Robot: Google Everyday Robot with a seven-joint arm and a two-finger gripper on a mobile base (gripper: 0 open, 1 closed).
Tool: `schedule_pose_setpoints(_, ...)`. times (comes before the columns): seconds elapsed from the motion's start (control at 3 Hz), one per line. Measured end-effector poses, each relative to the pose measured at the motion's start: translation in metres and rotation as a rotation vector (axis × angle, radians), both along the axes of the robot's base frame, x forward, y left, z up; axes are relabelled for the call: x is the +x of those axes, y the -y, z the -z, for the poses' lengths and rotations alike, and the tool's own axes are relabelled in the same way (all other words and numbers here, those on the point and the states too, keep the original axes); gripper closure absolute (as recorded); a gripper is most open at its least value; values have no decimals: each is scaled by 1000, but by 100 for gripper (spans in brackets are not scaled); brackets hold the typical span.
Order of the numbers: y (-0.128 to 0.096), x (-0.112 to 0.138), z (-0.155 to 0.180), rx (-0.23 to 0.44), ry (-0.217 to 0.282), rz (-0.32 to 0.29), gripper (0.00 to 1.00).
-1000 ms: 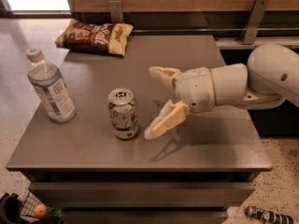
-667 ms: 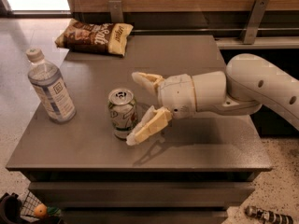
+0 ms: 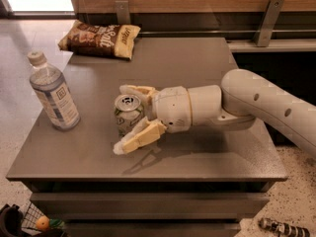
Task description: Move 7up can near brown chip bag
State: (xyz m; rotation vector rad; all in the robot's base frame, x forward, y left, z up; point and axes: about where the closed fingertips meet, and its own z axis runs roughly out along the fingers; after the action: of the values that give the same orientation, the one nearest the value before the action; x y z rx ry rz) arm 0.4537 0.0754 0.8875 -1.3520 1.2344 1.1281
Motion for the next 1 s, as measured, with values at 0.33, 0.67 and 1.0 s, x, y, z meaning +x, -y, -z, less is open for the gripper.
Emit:
schedule_pose_setpoints(0.33, -1, -1, -1, -2, 1, -3, 38)
schedule_pose_setpoints(0.67, -3, -2, -1, -3, 2, -7, 61)
schedule_pose_setpoints(1.0, -5, -3, -2, -3, 3, -11, 85)
